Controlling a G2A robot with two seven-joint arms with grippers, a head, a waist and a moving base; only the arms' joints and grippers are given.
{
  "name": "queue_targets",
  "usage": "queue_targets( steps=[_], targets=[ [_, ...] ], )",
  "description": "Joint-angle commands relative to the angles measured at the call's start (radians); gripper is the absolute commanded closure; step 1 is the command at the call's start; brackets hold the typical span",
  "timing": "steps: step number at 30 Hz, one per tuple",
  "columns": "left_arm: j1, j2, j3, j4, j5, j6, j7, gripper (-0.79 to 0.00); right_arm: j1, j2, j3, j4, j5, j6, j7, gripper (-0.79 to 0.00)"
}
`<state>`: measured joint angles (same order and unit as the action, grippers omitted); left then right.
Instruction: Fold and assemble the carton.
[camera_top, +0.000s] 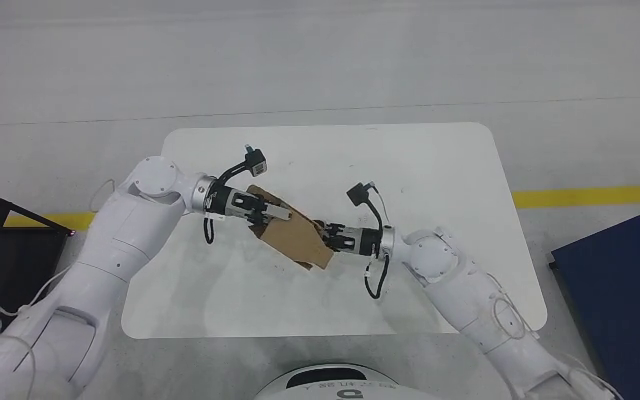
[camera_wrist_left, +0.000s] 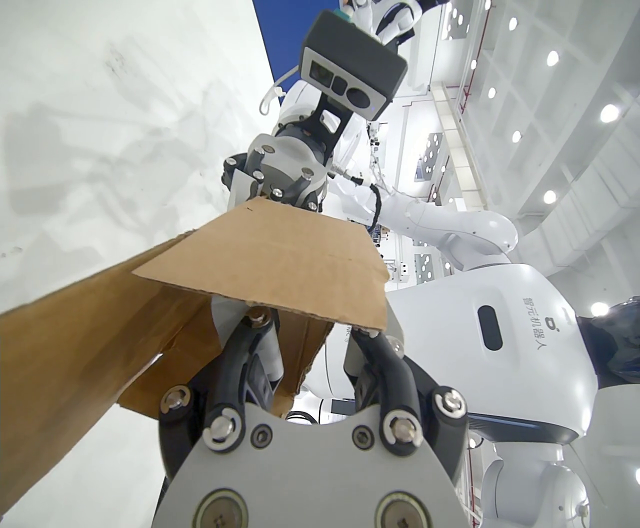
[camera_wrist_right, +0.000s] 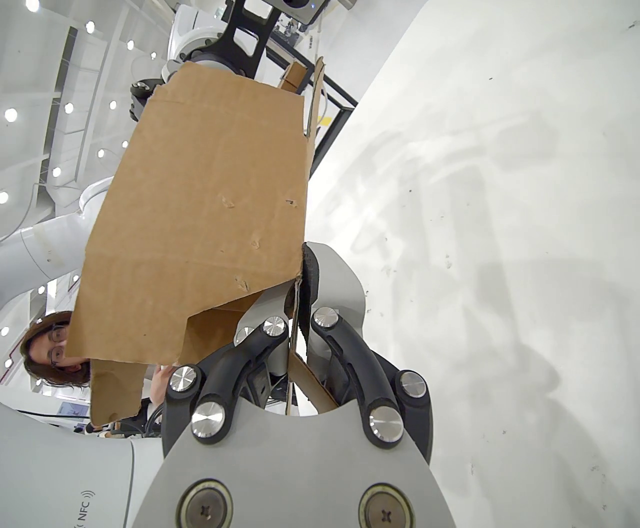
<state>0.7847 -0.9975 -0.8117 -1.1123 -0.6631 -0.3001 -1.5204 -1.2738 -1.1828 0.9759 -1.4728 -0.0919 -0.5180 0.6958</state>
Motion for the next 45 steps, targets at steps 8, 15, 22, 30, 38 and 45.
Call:
queue_targets(
  steps=[8,15,22,30,38,45],
  targets=[
    [-0.017,-0.003,0.024,0.006,-0.021,-0.009,0.009,0.000,0.014,-0.002,-0.009,0.022,0.036,0.024,0.009,0.000],
    [-0.018,-0.001,0.018,0.015,-0.070,-0.013,0.013,0.000,0.021,-0.005,-0.011,0.037,0.108,0.013,0.022,-0.348],
    [-0.010,-0.002,-0.033,0.039,-0.178,-0.001,0.002,0.000,0.026,-0.004,-0.014,0.033,0.103,-0.007,0.025,-0.760],
    [0.000,-0.016,-0.070,0.105,-0.235,0.000,0.000,0.000,-0.005,0.002,0.026,-0.004,0.002,-0.082,-0.108,-0.785],
    [-0.038,-0.038,-0.033,0.216,-0.291,0.034,-0.015,0.000,-0.036,0.006,0.051,-0.034,0.012,-0.122,-0.168,-0.763],
    [-0.070,-0.046,-0.023,0.279,-0.189,-0.030,0.031,0.000,-0.103,0.019,0.116,-0.100,0.028,-0.171,-0.229,-0.502]
  ],
)
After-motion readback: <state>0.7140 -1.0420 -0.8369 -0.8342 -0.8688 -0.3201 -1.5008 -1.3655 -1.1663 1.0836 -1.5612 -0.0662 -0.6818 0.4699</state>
